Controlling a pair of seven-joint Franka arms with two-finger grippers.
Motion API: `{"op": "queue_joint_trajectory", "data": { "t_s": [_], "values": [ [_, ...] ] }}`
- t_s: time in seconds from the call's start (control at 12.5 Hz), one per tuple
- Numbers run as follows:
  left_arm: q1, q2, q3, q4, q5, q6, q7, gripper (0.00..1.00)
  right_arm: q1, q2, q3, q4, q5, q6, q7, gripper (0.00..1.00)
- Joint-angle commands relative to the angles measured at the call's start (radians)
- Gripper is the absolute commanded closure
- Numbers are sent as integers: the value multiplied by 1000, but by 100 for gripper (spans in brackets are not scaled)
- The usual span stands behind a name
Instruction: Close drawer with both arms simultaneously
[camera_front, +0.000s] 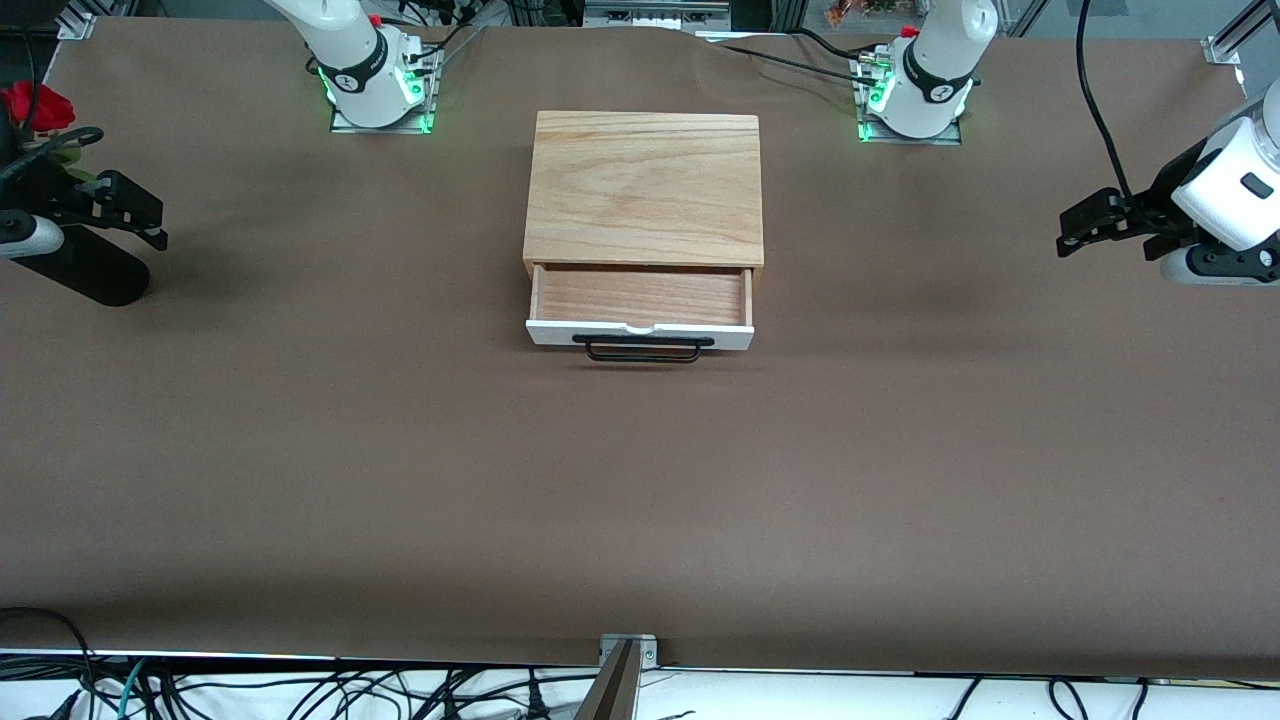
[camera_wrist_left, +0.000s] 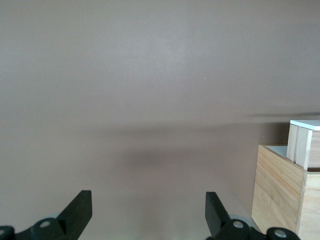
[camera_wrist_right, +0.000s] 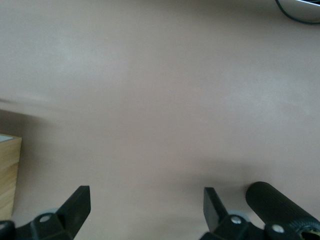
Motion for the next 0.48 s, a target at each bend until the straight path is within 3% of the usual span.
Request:
{"op": "queue_joint_trajectory", "data": {
  "t_s": [0.0, 0.4],
  "values": [
    [12, 14, -14, 29, -9, -36, 7, 0, 4, 1, 1, 20, 58, -12, 128, 0],
    [13, 15, -12, 28, -10, -36, 7, 0, 4, 4, 3, 20, 64, -9, 116, 0]
  ]
}}
